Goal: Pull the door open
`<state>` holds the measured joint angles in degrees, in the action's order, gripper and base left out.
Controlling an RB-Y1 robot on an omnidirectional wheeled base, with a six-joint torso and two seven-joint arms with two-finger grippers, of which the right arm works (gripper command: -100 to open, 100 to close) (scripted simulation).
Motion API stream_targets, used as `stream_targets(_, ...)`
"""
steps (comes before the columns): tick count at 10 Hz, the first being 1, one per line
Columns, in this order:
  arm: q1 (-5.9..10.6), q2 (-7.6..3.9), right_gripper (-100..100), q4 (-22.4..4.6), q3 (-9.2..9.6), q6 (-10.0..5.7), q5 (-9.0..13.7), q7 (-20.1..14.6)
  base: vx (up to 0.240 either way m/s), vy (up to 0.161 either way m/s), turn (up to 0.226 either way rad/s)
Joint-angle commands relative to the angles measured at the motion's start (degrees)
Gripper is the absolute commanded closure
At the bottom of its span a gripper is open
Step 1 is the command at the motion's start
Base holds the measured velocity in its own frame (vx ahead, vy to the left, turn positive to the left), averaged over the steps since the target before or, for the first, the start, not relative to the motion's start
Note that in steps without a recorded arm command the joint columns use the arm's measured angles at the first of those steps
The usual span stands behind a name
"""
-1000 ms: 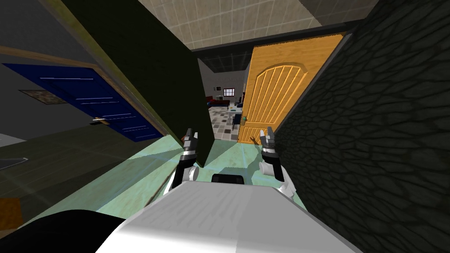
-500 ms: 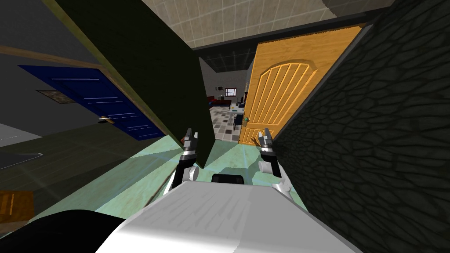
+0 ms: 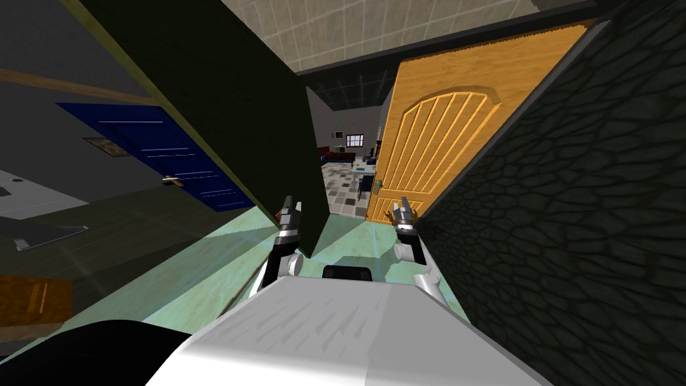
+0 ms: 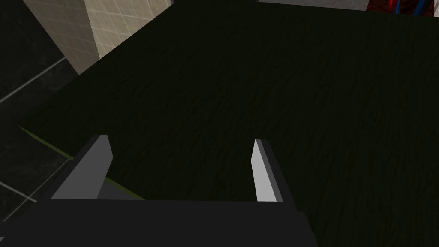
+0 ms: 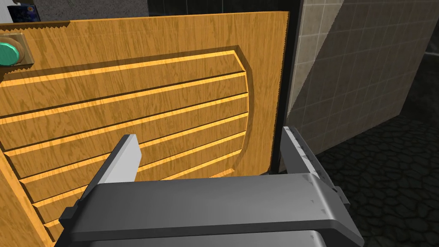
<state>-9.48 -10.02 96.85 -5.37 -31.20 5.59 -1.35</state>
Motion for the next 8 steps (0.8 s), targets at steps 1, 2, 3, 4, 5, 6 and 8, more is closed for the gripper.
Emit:
stream_targets(1, 0.83, -0.17, -100, -2.1, -0.03, 0.02, 0.4, 0.2, 0.058, -0.013, 0.034)
stream_targets(2, 1.94, -0.74, -100, -4.3, -0.21, 0.10, 1.1, 0.3, 0.059, -0.015, 0.053)
stream_targets(3, 3.05, -1.30, -100, -6.0, -0.39, 0.18, 1.8, 0.4, 0.070, -0.012, 0.118)
stream_targets(4, 3.05, -1.30, -100, -6.8, -0.39, 0.18, 1.8, 0.4, 0.056, -0.007, 0.034)
stream_targets(5, 4.16, -1.86, -100, -9.2, -0.57, 0.26, 2.5, 0.4, 0.063, -0.015, 0.050)
stream_targets(6, 5.27, -2.42, -100, -11.0, -0.75, 0.34, 3.2, 0.5, 0.080, -0.022, 0.092)
stream_targets(8, 6.39, -2.98, -100, -14.0, -0.93, 0.42, 4.0, 0.6, 0.055, -0.011, 0.048)
